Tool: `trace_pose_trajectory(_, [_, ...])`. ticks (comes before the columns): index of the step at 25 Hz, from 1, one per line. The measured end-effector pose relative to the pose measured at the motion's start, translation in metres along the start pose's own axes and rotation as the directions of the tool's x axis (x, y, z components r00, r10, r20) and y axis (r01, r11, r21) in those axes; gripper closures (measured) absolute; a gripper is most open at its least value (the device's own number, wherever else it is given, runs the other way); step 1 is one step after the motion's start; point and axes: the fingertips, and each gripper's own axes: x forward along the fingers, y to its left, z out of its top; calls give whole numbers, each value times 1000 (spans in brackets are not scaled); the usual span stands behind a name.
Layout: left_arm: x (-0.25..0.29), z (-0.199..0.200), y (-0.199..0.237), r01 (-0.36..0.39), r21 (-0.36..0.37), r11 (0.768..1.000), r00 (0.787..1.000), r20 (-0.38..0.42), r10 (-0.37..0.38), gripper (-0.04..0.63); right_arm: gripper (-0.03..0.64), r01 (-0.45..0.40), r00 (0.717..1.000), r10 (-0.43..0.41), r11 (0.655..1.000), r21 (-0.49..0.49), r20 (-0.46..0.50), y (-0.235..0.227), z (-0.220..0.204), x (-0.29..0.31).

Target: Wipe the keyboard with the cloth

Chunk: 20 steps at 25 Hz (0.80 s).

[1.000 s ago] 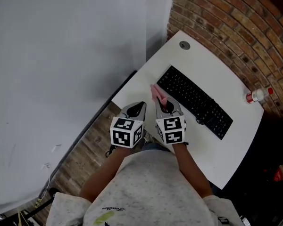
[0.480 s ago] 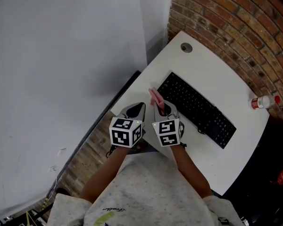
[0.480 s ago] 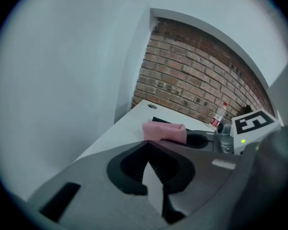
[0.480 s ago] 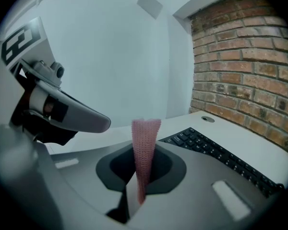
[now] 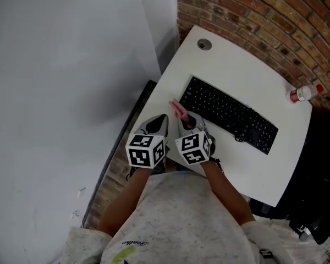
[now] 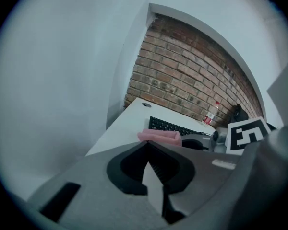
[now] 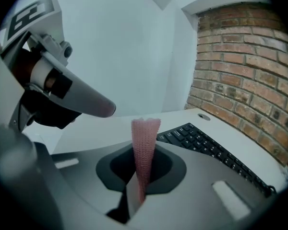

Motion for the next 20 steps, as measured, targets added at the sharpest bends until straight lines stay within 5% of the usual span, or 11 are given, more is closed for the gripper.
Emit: trace_pose_trajectory(20, [14,10,-10,242,135,961,967,-114,-228,604,592,233,971,-226,967,107,-75,-11,-9,-14])
